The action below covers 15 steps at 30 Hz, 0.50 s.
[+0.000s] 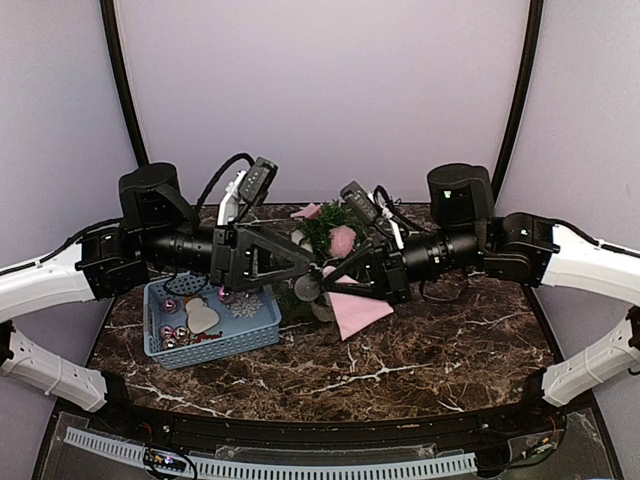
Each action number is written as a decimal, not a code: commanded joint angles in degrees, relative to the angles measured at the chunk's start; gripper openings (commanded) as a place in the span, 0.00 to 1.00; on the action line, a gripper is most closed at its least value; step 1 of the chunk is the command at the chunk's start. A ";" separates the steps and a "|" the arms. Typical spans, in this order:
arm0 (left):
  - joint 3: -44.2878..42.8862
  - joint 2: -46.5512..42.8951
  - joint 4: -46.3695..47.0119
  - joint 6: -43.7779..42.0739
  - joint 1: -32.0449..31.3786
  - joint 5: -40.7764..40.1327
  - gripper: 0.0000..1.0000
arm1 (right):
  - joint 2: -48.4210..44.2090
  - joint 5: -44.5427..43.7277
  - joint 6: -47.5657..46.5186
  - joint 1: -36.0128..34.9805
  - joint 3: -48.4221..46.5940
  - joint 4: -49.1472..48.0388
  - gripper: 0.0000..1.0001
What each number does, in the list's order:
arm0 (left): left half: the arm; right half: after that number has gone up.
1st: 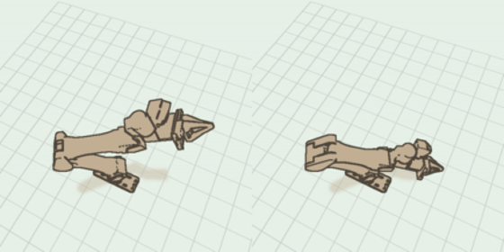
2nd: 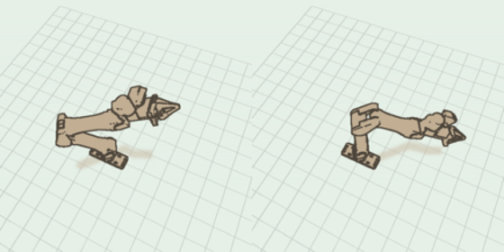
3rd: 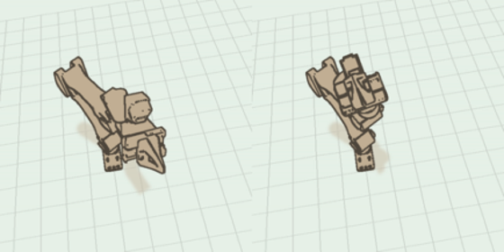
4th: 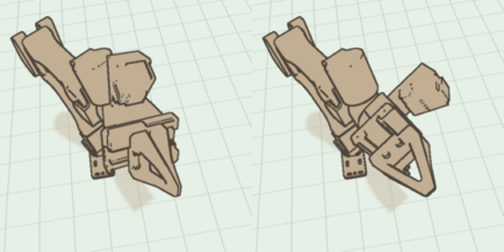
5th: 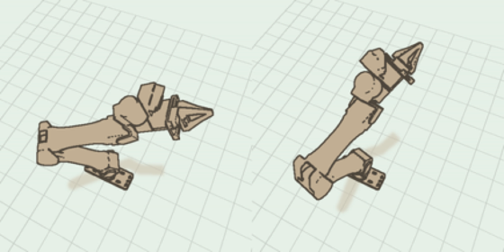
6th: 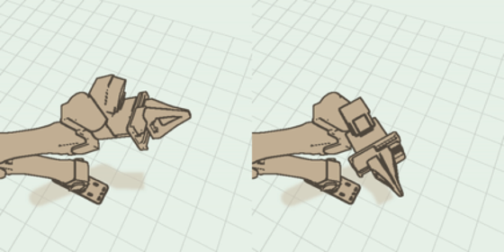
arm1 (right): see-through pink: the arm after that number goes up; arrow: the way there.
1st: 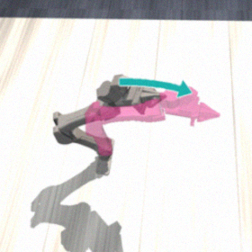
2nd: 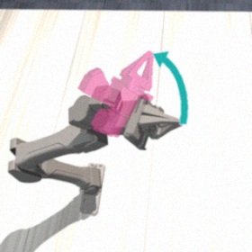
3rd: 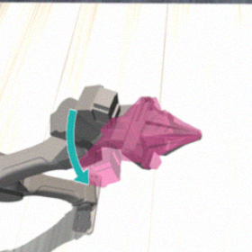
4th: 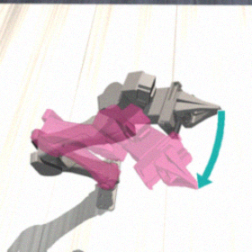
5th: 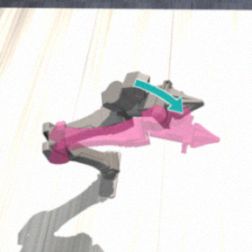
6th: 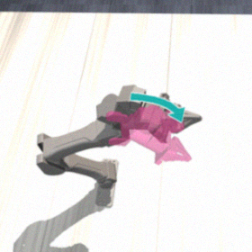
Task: Decorate the small christmas tree
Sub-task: Pass from the left arm to the right, then hang the ornament hat on the branch.
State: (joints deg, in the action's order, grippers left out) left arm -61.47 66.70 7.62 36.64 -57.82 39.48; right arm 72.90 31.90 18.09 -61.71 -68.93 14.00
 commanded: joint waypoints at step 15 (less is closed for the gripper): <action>4.05 -8.06 -6.19 4.75 11.88 -14.32 0.88 | -7.79 -12.35 -3.44 10.75 15.38 -4.70 0.00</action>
State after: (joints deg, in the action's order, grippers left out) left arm -58.72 59.07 4.25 39.92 -46.72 27.94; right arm 66.39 22.37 16.88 -54.98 -56.38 10.28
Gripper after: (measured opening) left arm 0.876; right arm 0.008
